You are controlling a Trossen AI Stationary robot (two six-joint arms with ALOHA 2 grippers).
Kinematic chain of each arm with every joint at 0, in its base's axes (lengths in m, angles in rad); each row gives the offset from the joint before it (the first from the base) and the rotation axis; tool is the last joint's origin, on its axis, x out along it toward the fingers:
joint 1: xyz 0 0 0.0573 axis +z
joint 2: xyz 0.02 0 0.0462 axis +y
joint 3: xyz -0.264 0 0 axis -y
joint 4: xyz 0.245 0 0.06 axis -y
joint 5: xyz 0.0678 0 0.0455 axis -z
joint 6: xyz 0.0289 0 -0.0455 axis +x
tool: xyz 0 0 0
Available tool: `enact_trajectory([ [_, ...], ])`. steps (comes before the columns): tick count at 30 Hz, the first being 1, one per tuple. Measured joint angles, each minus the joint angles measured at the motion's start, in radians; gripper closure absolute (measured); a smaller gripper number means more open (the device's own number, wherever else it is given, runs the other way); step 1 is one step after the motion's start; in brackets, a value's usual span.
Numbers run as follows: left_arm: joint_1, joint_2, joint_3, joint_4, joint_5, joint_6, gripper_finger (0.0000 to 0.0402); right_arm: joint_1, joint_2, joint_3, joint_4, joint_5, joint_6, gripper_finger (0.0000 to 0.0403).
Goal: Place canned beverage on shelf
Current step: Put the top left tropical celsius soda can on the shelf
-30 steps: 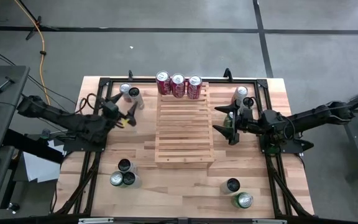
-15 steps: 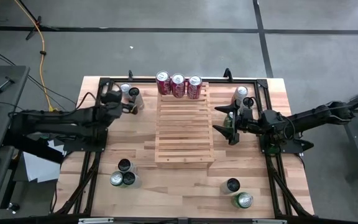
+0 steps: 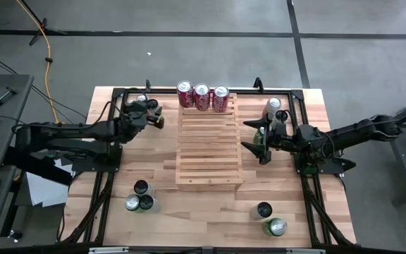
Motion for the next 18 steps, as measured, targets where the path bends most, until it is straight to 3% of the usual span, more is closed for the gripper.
enact_trajectory([
  [18,0.106,0.126,0.0,0.031,0.074,-0.053,0.0038,-0.003,0.046,0.0,0.035,0.0,0.018,0.0037],
])
